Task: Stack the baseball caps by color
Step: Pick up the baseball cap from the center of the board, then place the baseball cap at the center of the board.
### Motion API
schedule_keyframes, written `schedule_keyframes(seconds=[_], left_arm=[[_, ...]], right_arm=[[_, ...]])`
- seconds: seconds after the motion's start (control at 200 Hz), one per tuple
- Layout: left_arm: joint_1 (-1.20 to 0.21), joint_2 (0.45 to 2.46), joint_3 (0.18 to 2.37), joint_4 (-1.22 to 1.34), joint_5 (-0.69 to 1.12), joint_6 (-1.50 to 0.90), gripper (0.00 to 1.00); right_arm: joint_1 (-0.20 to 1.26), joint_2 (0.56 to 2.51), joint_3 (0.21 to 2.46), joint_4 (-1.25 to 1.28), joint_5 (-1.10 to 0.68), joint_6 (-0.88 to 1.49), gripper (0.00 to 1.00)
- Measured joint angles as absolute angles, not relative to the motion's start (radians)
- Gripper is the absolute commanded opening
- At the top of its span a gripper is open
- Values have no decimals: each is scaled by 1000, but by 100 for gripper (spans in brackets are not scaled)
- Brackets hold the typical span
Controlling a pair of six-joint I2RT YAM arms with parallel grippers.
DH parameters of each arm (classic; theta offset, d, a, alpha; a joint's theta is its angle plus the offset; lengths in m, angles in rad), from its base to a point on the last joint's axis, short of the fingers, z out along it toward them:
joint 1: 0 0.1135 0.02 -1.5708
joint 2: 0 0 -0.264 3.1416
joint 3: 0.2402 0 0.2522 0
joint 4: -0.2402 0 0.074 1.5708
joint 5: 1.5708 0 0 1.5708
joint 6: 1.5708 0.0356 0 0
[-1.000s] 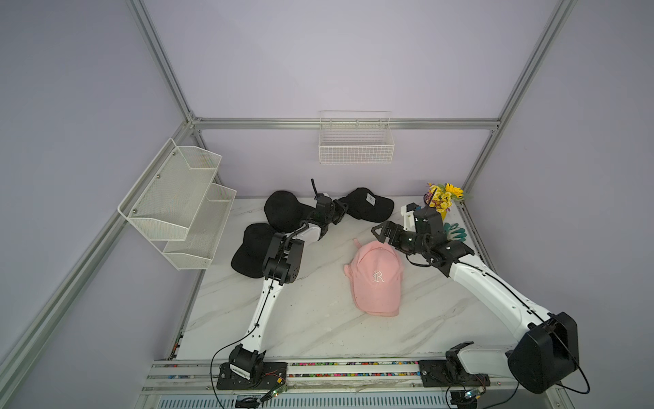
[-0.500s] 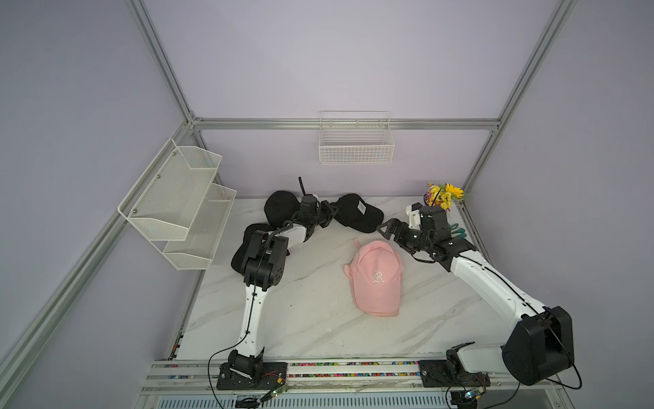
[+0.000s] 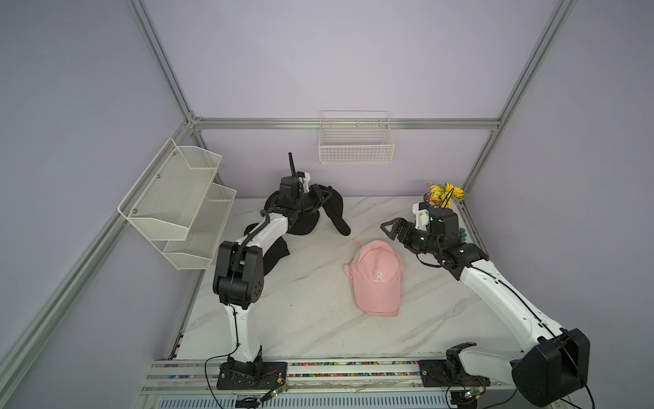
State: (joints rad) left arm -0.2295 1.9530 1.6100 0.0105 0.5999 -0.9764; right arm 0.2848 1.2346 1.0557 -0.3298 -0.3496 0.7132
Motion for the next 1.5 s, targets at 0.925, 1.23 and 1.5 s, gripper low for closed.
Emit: schedule_keyframes(seconds=[0.925, 1.23, 1.5], left_arm=[[-289, 1333, 1129, -704, 872, -546, 0], [-289, 1484, 1106, -880, 490, -382, 25], [-289, 1481, 1098, -885, 248, -362, 79]], right_arm=[[283, 1268, 1046, -266, -401, 764, 97], [283, 1275, 1046, -255, -411, 778, 97], [283, 1276, 1046, -255, -422, 778, 98]])
